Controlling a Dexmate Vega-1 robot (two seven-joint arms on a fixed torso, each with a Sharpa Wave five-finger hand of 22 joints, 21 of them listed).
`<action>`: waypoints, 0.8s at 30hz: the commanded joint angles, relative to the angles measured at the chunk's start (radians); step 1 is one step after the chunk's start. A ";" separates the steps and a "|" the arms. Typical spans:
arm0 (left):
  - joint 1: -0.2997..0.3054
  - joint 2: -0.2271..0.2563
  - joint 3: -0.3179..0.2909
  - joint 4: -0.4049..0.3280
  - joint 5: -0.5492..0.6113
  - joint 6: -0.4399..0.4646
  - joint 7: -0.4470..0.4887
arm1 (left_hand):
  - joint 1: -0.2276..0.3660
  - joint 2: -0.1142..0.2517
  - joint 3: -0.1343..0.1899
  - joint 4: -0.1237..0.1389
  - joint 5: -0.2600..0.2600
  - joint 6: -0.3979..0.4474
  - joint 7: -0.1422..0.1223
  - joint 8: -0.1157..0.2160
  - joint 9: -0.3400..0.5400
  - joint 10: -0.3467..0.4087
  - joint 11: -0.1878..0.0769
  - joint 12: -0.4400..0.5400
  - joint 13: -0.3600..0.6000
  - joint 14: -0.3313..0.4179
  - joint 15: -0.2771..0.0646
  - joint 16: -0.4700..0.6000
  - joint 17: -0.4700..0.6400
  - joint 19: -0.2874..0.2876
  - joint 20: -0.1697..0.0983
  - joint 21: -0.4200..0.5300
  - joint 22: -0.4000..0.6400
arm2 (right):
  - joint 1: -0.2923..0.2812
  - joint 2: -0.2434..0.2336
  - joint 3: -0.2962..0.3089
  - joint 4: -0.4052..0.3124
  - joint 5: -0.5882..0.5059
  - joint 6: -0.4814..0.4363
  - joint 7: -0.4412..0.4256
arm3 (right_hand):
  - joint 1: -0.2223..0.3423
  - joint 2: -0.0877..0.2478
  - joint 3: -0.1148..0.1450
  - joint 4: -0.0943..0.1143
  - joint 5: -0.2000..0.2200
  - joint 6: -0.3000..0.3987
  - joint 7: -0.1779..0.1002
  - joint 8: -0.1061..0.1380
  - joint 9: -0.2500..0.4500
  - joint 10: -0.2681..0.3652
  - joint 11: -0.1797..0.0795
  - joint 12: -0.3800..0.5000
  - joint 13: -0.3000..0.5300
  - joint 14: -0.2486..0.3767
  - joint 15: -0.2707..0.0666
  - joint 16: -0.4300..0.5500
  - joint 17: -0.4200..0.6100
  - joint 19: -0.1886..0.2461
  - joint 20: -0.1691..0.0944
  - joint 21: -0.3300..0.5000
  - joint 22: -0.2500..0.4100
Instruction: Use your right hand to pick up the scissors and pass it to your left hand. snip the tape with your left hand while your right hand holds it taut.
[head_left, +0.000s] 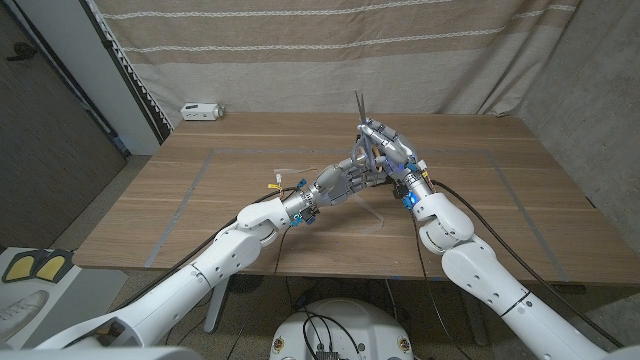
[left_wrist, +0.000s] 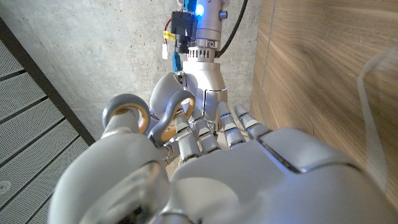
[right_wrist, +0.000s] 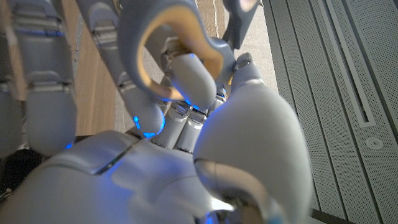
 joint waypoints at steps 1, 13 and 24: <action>0.017 0.007 -0.005 -0.014 -0.005 0.006 0.025 | 0.041 0.060 0.044 0.004 -0.004 0.052 0.008 0.024 0.010 0.029 -0.004 0.016 0.015 0.027 -0.075 0.012 0.010 0.019 -0.002 0.012 0.004 | -0.009 0.000 0.004 -0.007 -0.043 0.010 -0.039 | 0.131 0.129 0.007 0.002 0.007 0.013 -0.011 0.005 0.005 0.003 -0.010 -0.005 0.004 0.006 -0.007 0.000 0.004 -0.010 -0.164 0.008 0.000; 0.047 -0.003 -0.019 -0.026 -0.034 0.010 0.067 | 0.063 0.134 0.122 0.010 -0.054 0.202 0.049 0.079 0.025 0.154 -0.019 0.072 0.045 0.126 -0.100 0.045 0.018 0.056 -0.014 0.042 0.009 | -0.015 -0.002 0.016 -0.002 0.006 0.005 -0.018 | 0.130 0.130 0.007 0.003 0.006 0.015 -0.010 0.005 0.005 0.005 -0.009 -0.006 0.004 0.009 -0.007 -0.001 0.004 -0.015 -0.164 0.015 -0.004; 0.069 -0.005 -0.029 -0.047 -0.032 0.004 0.115 | 0.057 0.142 0.193 0.003 -0.063 0.233 0.048 0.096 0.053 0.381 -0.025 0.181 0.088 0.279 -0.159 0.080 0.015 0.098 -0.027 0.077 0.016 | -0.016 -0.006 0.013 -0.003 -0.021 0.009 -0.028 | 0.129 0.129 0.007 0.003 0.005 0.017 -0.007 0.005 0.005 0.007 -0.008 -0.007 0.004 0.010 -0.007 -0.002 0.004 -0.017 -0.164 0.024 -0.007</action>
